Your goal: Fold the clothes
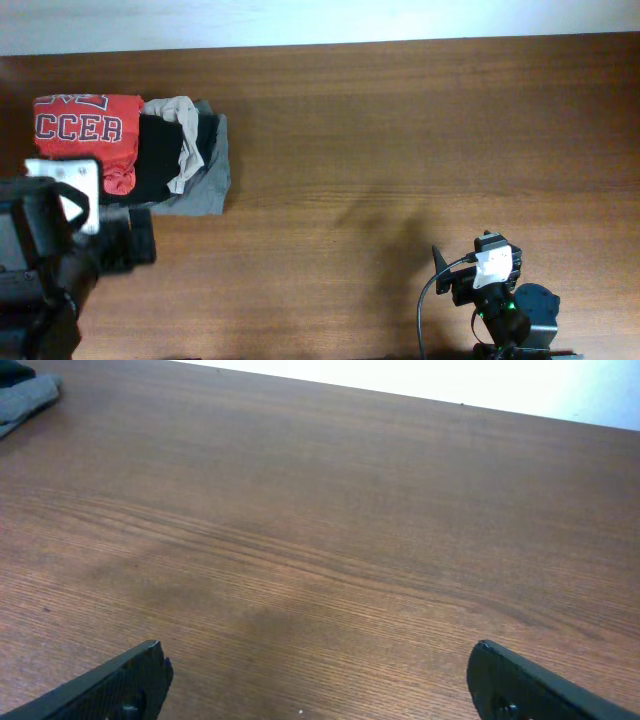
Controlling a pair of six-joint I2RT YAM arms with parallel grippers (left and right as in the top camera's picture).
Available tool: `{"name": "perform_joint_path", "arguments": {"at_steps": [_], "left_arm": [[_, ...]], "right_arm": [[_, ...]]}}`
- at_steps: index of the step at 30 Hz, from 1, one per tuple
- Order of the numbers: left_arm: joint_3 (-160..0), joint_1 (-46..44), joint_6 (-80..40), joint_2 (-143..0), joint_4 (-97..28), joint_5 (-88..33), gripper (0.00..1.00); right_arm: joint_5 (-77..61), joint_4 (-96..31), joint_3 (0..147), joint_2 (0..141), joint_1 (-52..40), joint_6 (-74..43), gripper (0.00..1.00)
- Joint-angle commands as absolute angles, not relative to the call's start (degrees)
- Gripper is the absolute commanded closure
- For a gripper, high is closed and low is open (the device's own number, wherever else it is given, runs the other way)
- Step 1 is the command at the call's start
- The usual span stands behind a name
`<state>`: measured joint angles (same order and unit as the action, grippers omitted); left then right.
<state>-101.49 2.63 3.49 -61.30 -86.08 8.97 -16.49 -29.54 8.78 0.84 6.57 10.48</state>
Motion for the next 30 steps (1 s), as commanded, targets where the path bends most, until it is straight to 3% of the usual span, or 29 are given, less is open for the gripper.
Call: {"name": "perform_joint_path", "arguments": {"at_steps": [1, 6, 13, 21, 30], "left_arm": [[-92.8, 2.7, 7.4, -57.9, -71.9, 1.4, 0.01], [-69.2, 2.8, 13.8, -49.1, -44.6, -11.4, 0.01], [-40.8, 4.0, 8.6, -32.4, -27.5, -12.7, 0.01], [-22.5, 5.1, 8.1, -11.6, -25.5, -12.7, 0.01], [-12.7, 5.0, 3.2, -1.8, -24.0, -12.7, 0.01]], "right_arm": [[-16.4, -29.3, 8.2, 0.3, 6.7, 10.0, 0.01], [-16.4, -29.3, 8.2, 0.3, 6.7, 10.0, 0.01], [-16.4, -29.3, 8.2, 0.3, 6.7, 10.0, 0.01], [-16.4, -29.3, 8.2, 0.3, 6.7, 10.0, 0.01], [-16.4, -29.3, 8.2, 0.3, 6.7, 10.0, 0.01]]}}
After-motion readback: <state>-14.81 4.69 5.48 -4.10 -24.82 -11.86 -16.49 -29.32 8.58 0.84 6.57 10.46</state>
